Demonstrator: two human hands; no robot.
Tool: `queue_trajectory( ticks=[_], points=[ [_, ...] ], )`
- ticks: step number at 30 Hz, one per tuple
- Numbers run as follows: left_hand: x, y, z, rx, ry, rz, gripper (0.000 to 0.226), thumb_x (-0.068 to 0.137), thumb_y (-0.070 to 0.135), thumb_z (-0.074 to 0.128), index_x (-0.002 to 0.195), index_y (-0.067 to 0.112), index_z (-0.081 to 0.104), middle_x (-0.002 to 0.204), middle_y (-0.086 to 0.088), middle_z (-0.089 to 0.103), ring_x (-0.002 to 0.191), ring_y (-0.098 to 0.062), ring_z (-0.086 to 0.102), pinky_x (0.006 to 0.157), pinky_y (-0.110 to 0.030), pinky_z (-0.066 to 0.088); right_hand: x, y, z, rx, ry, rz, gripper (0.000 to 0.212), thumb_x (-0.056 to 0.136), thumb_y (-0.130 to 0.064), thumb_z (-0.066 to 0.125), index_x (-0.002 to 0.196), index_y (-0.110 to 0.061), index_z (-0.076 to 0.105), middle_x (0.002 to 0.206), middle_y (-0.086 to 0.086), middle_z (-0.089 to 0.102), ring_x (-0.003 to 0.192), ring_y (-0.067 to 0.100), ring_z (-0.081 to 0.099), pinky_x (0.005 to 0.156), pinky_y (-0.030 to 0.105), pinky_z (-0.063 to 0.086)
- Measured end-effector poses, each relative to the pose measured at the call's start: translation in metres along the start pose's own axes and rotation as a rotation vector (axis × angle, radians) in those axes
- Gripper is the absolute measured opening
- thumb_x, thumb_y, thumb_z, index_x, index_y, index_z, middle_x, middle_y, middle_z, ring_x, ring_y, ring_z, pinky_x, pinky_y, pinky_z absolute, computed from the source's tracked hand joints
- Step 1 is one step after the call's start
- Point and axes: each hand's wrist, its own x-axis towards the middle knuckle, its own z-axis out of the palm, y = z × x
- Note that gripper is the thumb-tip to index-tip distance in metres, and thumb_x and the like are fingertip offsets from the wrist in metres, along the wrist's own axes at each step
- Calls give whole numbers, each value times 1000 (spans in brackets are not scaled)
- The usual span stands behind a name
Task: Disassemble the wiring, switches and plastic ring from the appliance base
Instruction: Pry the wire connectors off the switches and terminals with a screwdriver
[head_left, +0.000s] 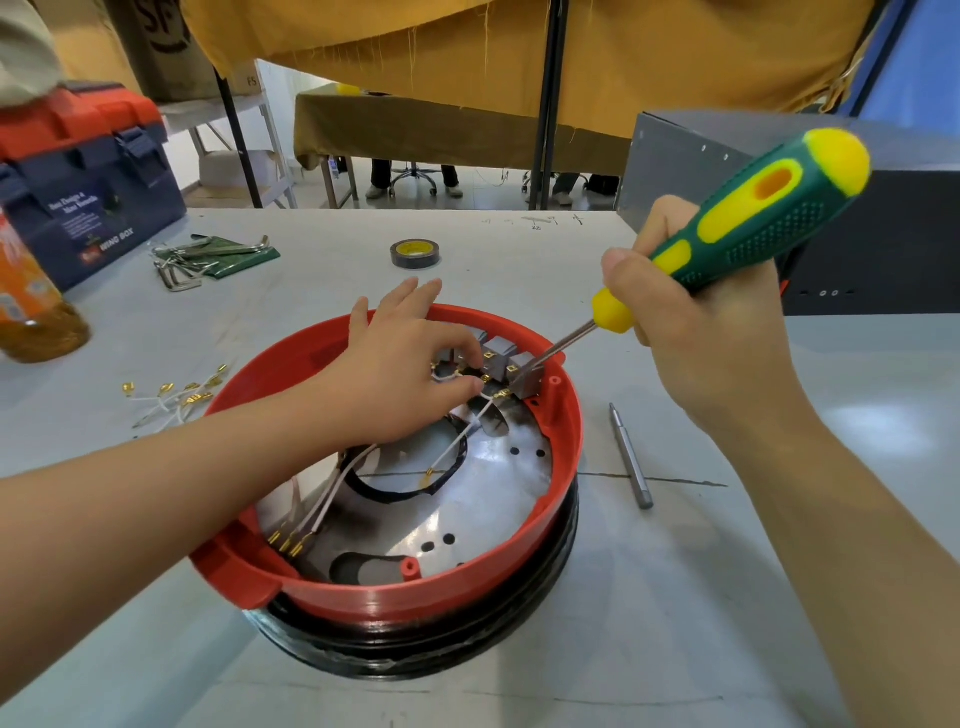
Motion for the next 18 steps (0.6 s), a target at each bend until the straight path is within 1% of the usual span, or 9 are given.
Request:
queue_trajectory(
  ticks=[2, 4, 6, 8, 10, 12, 15, 18],
  points=[
    [-1, 3, -1, 26, 34, 42, 19, 86, 42, 60, 103, 34, 65, 155, -2, 22, 144, -20, 10, 116, -45, 9, -3, 0, 0, -50, -17, -14, 28, 80, -11, 56, 58, -16, 41, 48, -13, 41, 48, 3, 43, 53, 11, 36],
    [-2, 7, -2, 48, -11, 57, 18, 85, 43, 61, 100, 33, 65, 153, 1, 26, 139, -22, 17, 114, -44, 16, -5, 0, -1, -87, -33, -43, 27, 81, -10, 57, 59, -14, 42, 50, -12, 40, 51, 3, 42, 55, 11, 36],
    [-2, 11, -4, 48, -69, 45, 17, 85, 43, 61, 98, 34, 65, 153, -1, 24, 138, -25, 19, 112, -45, 21, -7, 1, -2, -110, -41, -65, 26, 81, -8, 57, 60, -8, 44, 52, -9, 42, 51, 4, 42, 55, 10, 35],
    [-2, 14, -5, 42, -90, 29, 17, 85, 44, 62, 98, 35, 66, 154, -2, 22, 138, -26, 20, 112, -44, 21, -9, 1, -2, -129, -43, -67, 24, 82, -8, 57, 62, 0, 46, 54, 7, 43, 51, 10, 42, 54, 13, 37],
    [-2, 17, -2, 37, -82, 11, 17, 83, 45, 64, 96, 35, 66, 155, -2, 20, 138, -27, 21, 111, -43, 21, -11, 1, -2, -127, -41, -63, 25, 82, -8, 57, 64, 3, 46, 57, 15, 43, 55, 19, 43, 53, 17, 38],
    [-2, 20, 2, 38, -56, -5, 17, 83, 45, 65, 96, 34, 67, 155, -2, 20, 138, -27, 21, 110, -42, 20, -13, 1, -2, -127, -47, -72, 25, 82, -7, 57, 63, 2, 45, 57, 15, 44, 55, 20, 43, 53, 17, 38],
    [-3, 21, 8, 49, -21, -21, 17, 83, 44, 66, 96, 33, 67, 155, -2, 19, 137, -28, 21, 109, -41, 20, -15, 2, -4, -137, -84, -105, 25, 83, -6, 57, 62, -7, 44, 55, 6, 42, 54, 10, 41, 55, 10, 35],
    [-4, 20, 11, 30, 8, -26, 14, 83, 42, 66, 94, 33, 67, 154, -2, 20, 137, -27, 21, 109, -41, 19, -16, 3, -5, -124, -103, -112, 25, 83, -6, 57, 62, -5, 43, 56, 9, 41, 54, 11, 39, 56, 10, 34]
  ],
)
